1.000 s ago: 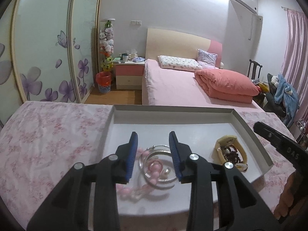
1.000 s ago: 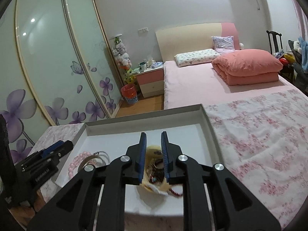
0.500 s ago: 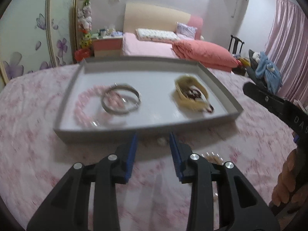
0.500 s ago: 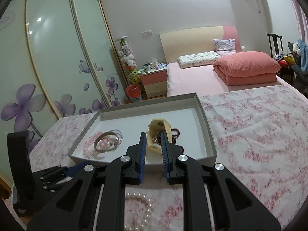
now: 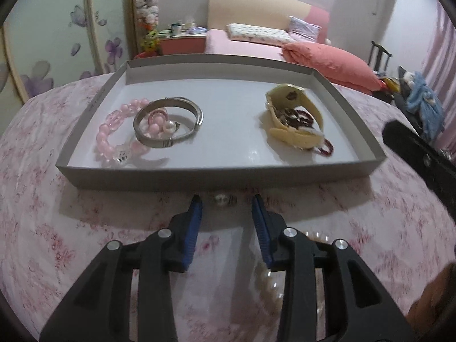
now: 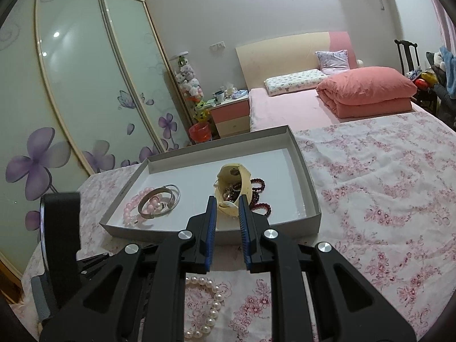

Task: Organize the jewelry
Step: 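Grasp the pearl bead bracelet with the right tool while the left tool holds the pearl earring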

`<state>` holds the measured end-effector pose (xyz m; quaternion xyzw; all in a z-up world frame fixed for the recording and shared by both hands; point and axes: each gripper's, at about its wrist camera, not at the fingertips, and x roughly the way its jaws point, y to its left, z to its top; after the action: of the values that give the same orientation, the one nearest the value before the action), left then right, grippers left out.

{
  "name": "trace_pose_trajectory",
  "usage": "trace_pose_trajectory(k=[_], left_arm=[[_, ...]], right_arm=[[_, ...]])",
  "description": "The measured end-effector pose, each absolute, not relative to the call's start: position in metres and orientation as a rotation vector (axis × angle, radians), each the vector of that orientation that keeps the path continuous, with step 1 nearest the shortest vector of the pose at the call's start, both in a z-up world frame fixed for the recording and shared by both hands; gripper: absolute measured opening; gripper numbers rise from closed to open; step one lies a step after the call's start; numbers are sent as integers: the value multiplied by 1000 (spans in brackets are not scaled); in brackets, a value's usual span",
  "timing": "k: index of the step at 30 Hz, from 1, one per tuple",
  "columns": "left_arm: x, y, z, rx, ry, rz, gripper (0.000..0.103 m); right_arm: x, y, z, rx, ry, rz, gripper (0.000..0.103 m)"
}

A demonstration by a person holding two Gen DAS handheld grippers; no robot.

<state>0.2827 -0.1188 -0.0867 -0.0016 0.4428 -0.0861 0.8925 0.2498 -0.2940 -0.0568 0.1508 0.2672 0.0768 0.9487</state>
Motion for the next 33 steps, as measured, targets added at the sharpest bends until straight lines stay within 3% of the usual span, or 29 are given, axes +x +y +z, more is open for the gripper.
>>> trace_pose_trajectory(k=[6, 10, 12, 19, 23, 33], left_arm=[[288, -130, -87, 12, 915, -96, 37], [285, -133, -88, 34, 897, -77, 19], [285, -129, -87, 18, 900, -93, 17], [277, -96, -86, 5, 905, -109, 16], [266, -57, -85, 14, 908, -75, 16], [239, 22, -83, -19, 906, 8, 17]], right_arm=[[252, -298, -61, 317, 551, 166, 17], [251, -297, -61, 314, 550, 173, 17], [251, -296, -61, 311, 551, 174, 17], [247, -295, -56, 297, 552, 178, 17], [240, -287, -50, 255, 563, 207, 37], [229, -249, -72, 44, 737, 225, 36]])
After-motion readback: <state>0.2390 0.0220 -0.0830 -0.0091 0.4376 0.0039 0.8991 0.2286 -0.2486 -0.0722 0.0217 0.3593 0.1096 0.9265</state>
